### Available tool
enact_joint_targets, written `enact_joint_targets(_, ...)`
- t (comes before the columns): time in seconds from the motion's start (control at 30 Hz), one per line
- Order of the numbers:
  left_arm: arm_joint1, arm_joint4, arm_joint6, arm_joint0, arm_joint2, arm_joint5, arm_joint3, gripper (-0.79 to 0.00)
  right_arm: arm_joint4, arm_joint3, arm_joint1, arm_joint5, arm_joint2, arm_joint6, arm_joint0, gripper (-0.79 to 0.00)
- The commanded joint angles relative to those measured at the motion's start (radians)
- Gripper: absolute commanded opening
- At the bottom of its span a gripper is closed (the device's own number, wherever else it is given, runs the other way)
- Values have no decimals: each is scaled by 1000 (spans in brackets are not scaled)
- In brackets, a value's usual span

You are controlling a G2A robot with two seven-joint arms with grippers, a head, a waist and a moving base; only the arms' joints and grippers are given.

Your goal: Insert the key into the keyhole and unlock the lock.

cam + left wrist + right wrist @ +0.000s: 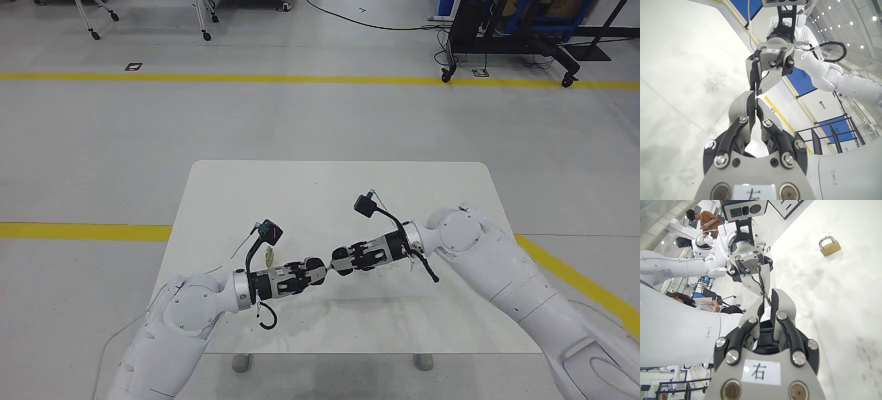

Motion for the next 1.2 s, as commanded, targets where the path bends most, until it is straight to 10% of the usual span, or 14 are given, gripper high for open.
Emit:
enact_joint_targets(0.0, 1, 0, 0, -1, 2, 0, 0, -785, 5, 1, 4, -4, -12, -4, 6, -785)
enact_joint_targets(0.27, 6, 7, 12, -3, 7, -2, 0, -717, 12, -4, 24, -30, -64, -30, 29, -785)
enact_joint_targets(0.3, 6, 8, 18, -1, 7, -2, 0, -219, 14, -4, 26, -34, -70, -34, 31, -785)
enact_joint_targets(0.33, 7, 9, 24, -1, 6, 0, 0, 0, 14, -4, 28, -38, -76, -38, 33, -785)
enact_joint_targets(0.93, 9, 10, 57, 0, 3, 5, -9, 0, 58, 47, 82, -132, -56, -132, 19, -785)
enact_joint_targets(1.17, 36, 263, 140, 35, -151, 3, -167, 0, 58, 47, 82, -132, -56, -132, 19, -785)
